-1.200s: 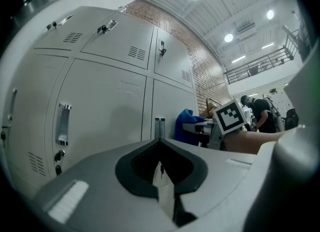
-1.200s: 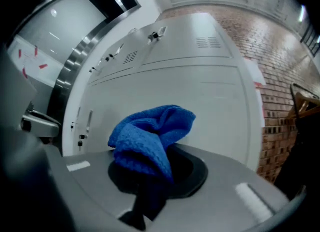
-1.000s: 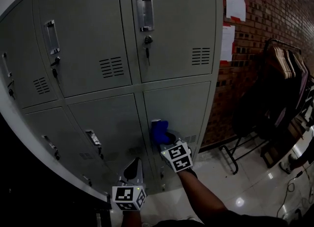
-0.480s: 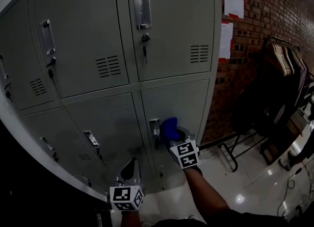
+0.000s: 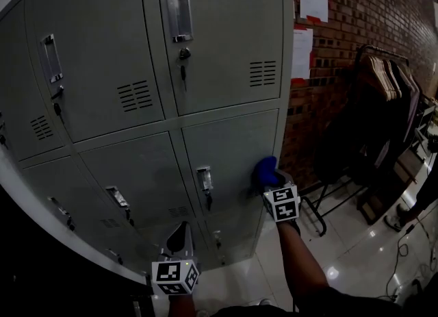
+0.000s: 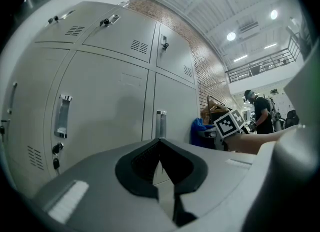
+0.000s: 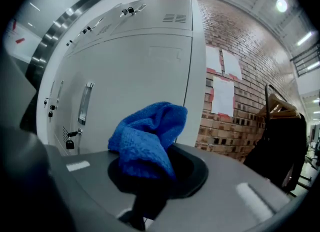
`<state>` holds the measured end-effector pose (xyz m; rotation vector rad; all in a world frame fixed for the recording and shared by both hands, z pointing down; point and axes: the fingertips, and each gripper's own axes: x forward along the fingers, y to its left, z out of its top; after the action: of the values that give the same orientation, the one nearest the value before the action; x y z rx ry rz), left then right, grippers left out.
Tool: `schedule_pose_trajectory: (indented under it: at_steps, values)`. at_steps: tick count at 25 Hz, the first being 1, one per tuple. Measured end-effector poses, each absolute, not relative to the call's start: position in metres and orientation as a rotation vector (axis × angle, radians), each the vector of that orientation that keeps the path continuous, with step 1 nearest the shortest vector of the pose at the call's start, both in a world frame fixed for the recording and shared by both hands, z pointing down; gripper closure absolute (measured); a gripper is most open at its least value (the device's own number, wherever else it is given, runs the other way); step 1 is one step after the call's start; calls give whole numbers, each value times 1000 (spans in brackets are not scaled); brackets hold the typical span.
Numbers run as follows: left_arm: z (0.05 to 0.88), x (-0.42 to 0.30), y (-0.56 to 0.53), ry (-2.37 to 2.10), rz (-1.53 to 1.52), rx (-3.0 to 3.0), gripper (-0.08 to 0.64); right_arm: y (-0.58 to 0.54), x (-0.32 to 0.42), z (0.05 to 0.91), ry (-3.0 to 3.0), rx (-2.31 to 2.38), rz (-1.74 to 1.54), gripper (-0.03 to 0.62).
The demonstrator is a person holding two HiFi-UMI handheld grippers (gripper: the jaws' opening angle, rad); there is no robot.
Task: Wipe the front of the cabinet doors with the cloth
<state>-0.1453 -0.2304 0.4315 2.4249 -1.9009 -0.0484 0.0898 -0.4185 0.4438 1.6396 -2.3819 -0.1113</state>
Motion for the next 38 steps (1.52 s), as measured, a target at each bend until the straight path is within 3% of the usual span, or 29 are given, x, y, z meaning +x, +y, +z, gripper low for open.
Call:
schedule_pose_trajectory:
  at_steps: [5, 14, 19, 38]
  values:
    - [432, -145, -229, -1908, -49, 2423, 548, -408, 91, 444, -2399, 1677, -114, 532]
    - [431, -160, -221, -1947, -50, 2396, 548, -361, -48, 478, -2659, 1251, -108, 534]
    - [428, -176, -214, -1987, -57, 2374, 548, -369, -77, 491, -2623, 1227, -74, 534]
    - [432, -150, -217, -1932, -57, 2418, 548, -421, 102, 509, -2278, 1645, -28, 532]
